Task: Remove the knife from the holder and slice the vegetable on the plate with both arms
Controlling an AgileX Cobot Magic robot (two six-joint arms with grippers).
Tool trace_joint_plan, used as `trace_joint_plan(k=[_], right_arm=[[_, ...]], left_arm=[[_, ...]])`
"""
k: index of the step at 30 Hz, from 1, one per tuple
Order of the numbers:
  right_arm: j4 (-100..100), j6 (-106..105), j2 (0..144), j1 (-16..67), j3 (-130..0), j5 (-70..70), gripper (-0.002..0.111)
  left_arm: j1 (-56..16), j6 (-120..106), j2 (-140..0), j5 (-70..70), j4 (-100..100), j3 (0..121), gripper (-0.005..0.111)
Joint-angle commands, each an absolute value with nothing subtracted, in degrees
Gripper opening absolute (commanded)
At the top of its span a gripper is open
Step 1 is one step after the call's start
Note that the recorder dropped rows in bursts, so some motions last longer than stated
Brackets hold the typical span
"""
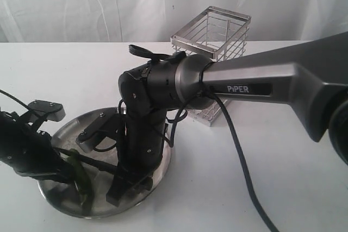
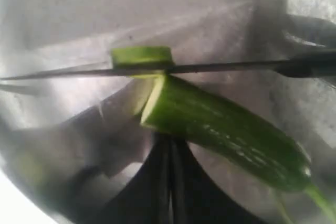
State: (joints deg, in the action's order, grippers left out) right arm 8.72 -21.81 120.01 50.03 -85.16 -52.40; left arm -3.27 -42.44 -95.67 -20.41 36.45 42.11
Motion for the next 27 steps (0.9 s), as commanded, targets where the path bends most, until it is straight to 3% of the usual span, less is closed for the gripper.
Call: trace_joint_plan(k=[1,27], right_arm=[[6.61,-22.09,119.90,50.21,-85.50,-54.62,0.000],[-3.70,-19.20,117.61,50.21,-86.26,-60.48,0.000]], left_arm=[[-4.00,-42.00,-95.93,-21.20,36.75,42.93,0.000],[-4.00,-29.37,-93.24,-25.14,22.17,47.57,0.000]])
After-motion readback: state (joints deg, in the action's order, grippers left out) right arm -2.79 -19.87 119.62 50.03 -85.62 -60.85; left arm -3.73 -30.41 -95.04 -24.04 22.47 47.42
